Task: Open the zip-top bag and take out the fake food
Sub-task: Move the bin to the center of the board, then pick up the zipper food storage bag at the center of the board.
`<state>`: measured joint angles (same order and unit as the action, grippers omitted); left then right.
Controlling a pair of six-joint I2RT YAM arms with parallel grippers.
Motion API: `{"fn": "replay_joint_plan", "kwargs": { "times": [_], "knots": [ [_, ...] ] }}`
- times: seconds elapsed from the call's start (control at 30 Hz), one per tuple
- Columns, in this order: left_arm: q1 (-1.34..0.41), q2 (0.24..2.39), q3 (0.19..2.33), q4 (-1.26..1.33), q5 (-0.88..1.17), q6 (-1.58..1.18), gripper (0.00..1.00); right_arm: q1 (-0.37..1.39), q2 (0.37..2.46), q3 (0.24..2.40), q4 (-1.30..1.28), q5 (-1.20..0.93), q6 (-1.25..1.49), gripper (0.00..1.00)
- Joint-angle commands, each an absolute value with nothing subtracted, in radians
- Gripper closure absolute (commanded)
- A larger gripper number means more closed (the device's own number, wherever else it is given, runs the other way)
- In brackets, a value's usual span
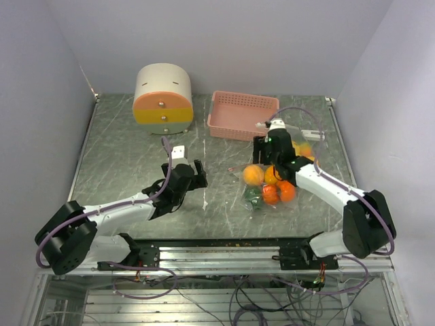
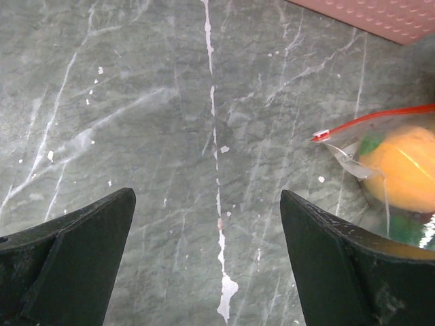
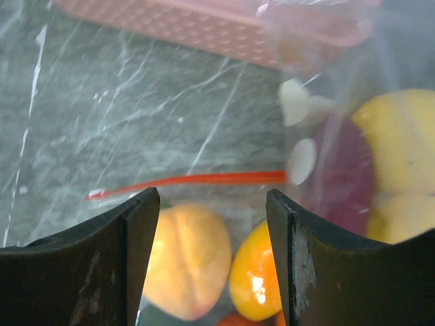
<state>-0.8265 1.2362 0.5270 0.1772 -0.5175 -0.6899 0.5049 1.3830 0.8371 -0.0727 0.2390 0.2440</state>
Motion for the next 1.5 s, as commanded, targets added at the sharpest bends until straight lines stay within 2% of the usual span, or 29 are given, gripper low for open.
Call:
{"fn": "replay_joint_plan", "kwargs": {
  "times": [0.0, 0.1, 0.2, 0.27, 0.37, 0.6, 0.83, 0.97, 1.1, 1.17, 1.3, 1.37, 1.47],
  "knots": [
    [-0.839, 1.229, 0.575, 0.209, -0.525, -0.712, 0.01, 0.428, 1.451, 0.907, -0.024, 0.14, 0.329, 0.38],
    [-0.839, 1.203, 0.572, 0.179, -0.532, -0.708, 0.01, 0.424, 1.554, 0.982, -0.025, 0.119, 0.334, 0.4],
    [-0.839, 1.16, 0.56, 0.155, -0.549, -0.717, 0.01, 0.405, 1.651, 1.063, -0.014, 0.105, 0.338, 0.55],
    [-0.84, 1.131, 0.554, 0.128, -0.561, -0.719, 0.01, 0.387, 1.731, 1.122, -0.037, 0.099, 0.339, 0.58],
    [-0.841, 1.09, 0.539, 0.091, -0.597, -0.719, 0.01, 0.364, 1.827, 1.2, -0.032, 0.09, 0.324, 0.57],
    [-0.841, 1.082, 0.533, 0.044, -0.647, -0.703, 0.01, 0.339, 2.066, 1.48, -0.16, 0.082, 0.308, 0.48],
    [-0.841, 1.103, 0.54, 0.052, -0.658, -0.689, 0.01, 0.338, 2.189, 1.656, -0.202, 0.054, 0.303, 0.44],
    [-0.84, 1.111, 0.544, 0.052, -0.66, -0.688, 0.01, 0.343, 2.076, 1.569, -0.17, 0.043, 0.318, 0.43],
    [-0.841, 1.123, 0.543, 0.075, -0.652, -0.681, 0.01, 0.37, 1.792, 1.311, -0.042, 0.011, 0.32, 0.38],
    [-0.841, 1.132, 0.546, 0.092, -0.645, -0.682, 0.01, 0.387, 1.665, 1.201, -0.012, -0.019, 0.318, 0.29],
    [-0.841, 1.149, 0.536, 0.155, -0.627, -0.692, 0.01, 0.412, 1.514, 1.037, -0.029, -0.11, 0.316, 0.01],
    [-0.829, 1.16, 0.54, 0.166, -0.602, -0.701, 0.01, 0.437, 1.473, 0.952, -0.06, -0.145, 0.319, 0.0],
    [-0.748, 1.181, 0.561, 0.154, -0.483, -0.731, 0.01, 0.559, 1.405, 0.899, -0.139, -0.029, 0.301, 0.0]
  ]
}}
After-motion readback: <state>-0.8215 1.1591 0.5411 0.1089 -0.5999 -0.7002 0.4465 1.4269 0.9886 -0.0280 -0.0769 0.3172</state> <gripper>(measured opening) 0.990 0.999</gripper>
